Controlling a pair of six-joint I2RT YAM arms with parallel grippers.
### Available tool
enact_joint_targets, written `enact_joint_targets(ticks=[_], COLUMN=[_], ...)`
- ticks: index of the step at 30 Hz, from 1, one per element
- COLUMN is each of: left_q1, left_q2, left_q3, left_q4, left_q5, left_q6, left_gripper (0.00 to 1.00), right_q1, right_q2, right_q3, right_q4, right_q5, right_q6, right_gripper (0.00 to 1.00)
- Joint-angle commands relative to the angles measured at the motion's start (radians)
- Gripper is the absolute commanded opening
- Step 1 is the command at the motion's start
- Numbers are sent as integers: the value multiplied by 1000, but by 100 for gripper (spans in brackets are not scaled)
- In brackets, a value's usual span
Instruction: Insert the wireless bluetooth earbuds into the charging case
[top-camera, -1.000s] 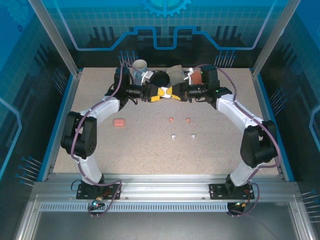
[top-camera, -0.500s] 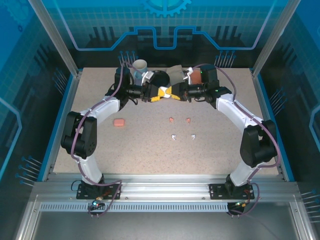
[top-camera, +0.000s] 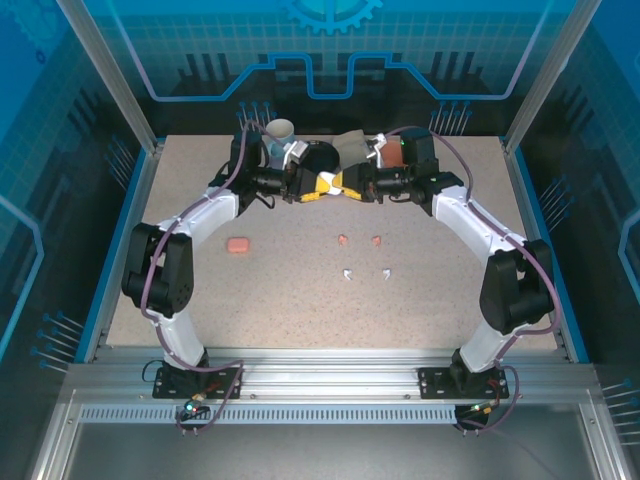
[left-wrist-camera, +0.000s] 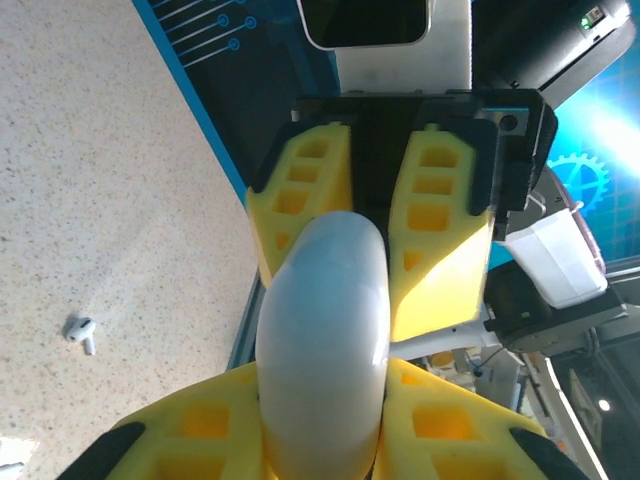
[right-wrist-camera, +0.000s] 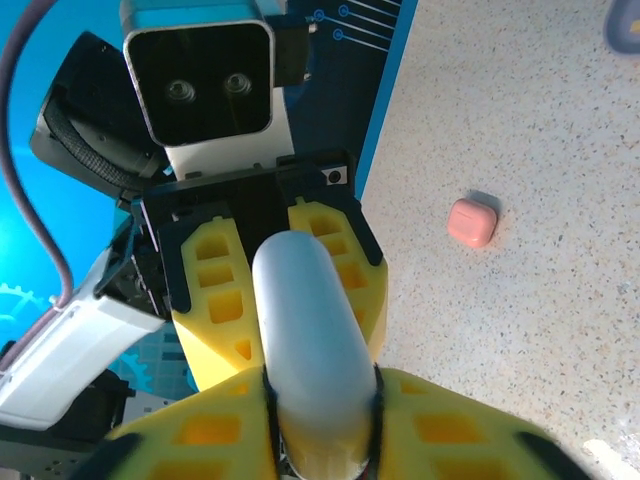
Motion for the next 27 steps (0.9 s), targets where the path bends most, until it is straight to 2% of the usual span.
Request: enact_joint_targets(ticks=[1,3,6,9,11,14,20,24,27], left_q1=[-19,-18,-19,-22,-23,-23,-32,-59,-73], left_q2=[-12,-3,-20,-72,-124,-186,-255,-290,-293], left_q3=[128,174,154,68,-22,-150,-313,-350,-346], left_q4=[-407,-569,-603,-510,-374,-177,114,157,161], left_q5=[-11,-48,-132,-243,-323,-384,-420,-417,-367], left_q6=[365,496,558,579,567,543,518,582,588], left_gripper=[0,0,0,0,0,0,0,0,0], right_q1=[-23,-57,-89,-87,-83,-77,-47,24,90], right_q2=[-27,-63,-103,-120,-133,-155,-184,-166,-123], right_q3=[23,12,31,98,120,137,151,176,221], right_q4=[-86,-106,-185,-326,-385,-459,-556,-620,-678], right_q5=[68,107,152,206,233,276,295,314,358], right_q6=[-30,-34,-105,-242,-311,-415,-641,-801,-895], right_gripper=[52,64,70,73,73,73,74,76,78])
